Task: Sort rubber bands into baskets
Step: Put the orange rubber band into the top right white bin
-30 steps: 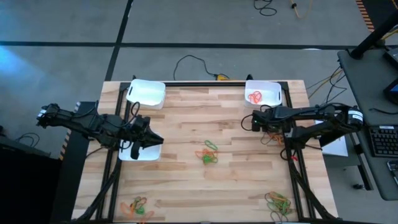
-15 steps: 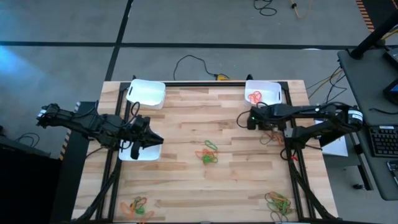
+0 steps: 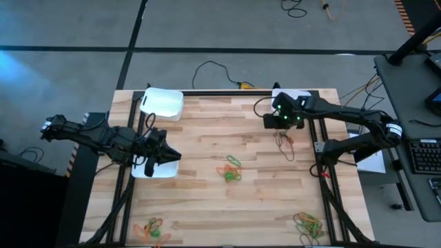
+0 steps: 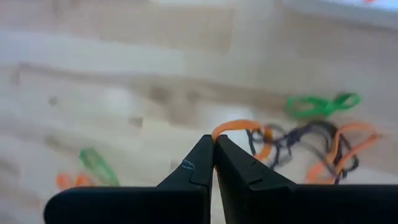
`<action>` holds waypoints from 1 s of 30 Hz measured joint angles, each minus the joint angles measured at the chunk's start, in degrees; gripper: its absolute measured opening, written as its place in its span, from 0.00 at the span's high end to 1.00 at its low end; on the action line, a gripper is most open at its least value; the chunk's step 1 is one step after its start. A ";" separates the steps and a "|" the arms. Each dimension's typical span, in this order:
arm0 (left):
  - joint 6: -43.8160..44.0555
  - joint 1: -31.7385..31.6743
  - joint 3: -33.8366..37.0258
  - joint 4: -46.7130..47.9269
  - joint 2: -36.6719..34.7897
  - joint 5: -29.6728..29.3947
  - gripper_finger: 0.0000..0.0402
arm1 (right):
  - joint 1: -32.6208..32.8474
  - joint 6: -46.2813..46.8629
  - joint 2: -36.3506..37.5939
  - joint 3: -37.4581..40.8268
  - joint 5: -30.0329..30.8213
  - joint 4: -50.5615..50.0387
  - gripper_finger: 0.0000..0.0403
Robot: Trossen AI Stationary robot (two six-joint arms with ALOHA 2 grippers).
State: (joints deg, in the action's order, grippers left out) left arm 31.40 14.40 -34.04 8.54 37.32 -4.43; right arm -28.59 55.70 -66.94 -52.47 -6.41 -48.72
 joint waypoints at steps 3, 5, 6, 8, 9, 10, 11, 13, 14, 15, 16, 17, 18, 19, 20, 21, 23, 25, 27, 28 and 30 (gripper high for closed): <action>0.73 -0.56 0.00 -0.11 0.00 0.05 0.89 | -0.15 -1.18 -0.04 0.07 -5.91 -0.96 0.98; 1.44 -1.38 0.00 -0.70 0.02 0.05 0.89 | 1.01 -2.71 -0.04 0.09 -10.13 -0.16 0.98; 1.84 -1.91 0.00 -1.51 0.13 0.01 0.89 | 1.92 -3.13 -0.04 0.11 -12.13 0.21 0.98; 2.14 -3.51 -0.02 -3.24 0.50 -0.38 0.89 | 4.08 -4.43 0.01 0.12 -16.34 1.58 0.98; 2.15 -4.59 -0.02 -4.36 0.78 -0.50 0.89 | 5.15 -4.84 0.13 0.13 -18.73 2.36 0.98; 2.14 -5.74 -0.04 -5.53 1.05 -0.56 0.89 | 6.20 -5.36 0.46 0.13 -21.07 3.02 0.98; 2.11 -7.08 -0.04 -6.56 1.32 -0.58 0.89 | 7.14 -5.83 0.81 0.13 -23.05 3.47 0.98; 1.50 -9.68 -0.08 -8.52 1.73 -0.41 0.89 | 8.83 -7.42 1.59 0.13 -24.71 3.35 0.98; 1.05 -11.11 -0.23 -8.79 1.94 0.05 0.89 | 9.25 -8.37 2.00 0.13 -24.32 2.65 0.98; 0.80 -12.54 -0.57 -8.70 2.25 0.90 0.89 | 9.41 -8.88 2.39 0.13 -22.61 1.63 0.98; 0.72 -13.96 -1.09 -8.52 2.68 1.57 0.89 | 9.50 -8.87 2.93 0.13 -20.05 0.17 0.98; 0.66 -15.55 -1.62 -8.49 3.11 2.91 0.89 | 9.57 -8.48 3.43 0.13 -17.22 -1.55 0.98; 0.55 -17.05 -2.16 -8.42 3.60 4.13 0.89 | 9.61 -7.72 3.91 0.13 -15.01 -3.23 0.98; 0.01 -18.48 -2.84 -8.39 4.22 5.38 0.89 | 9.87 -6.94 4.39 0.14 -13.67 -4.73 0.98; -0.66 -19.75 -3.58 -8.44 4.90 6.45 0.89 | 10.35 -5.99 4.81 0.18 -13.35 -5.71 0.98; -1.63 -20.81 -4.29 -8.34 5.64 7.32 0.89 | 11.17 -5.63 5.25 0.24 -13.79 -5.80 0.98; -3.79 -22.31 -5.89 -7.76 7.15 8.60 0.89 | 13.25 -5.10 6.28 0.15 -16.44 -4.76 0.98; -6.41 -23.13 -7.84 -7.10 8.70 10.35 0.89 | 16.16 -4.21 7.11 -0.74 -18.09 -4.57 0.98; -8.46 -23.50 -9.70 -7.08 10.28 11.38 0.89 | 19.49 -2.43 7.69 -2.13 -18.41 -4.46 0.98; -9.30 -23.53 -10.52 -7.00 11.05 11.43 0.89 | 21.05 -1.70 7.94 -3.03 -18.64 -4.53 0.98; -11.08 -23.53 -12.45 -6.57 12.64 11.45 0.89 | 24.06 -1.36 8.34 -5.04 -18.97 -4.32 0.98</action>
State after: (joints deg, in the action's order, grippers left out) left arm 20.31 -9.13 -46.49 1.97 49.96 7.02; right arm -4.53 54.34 -58.60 -57.51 -25.38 -53.04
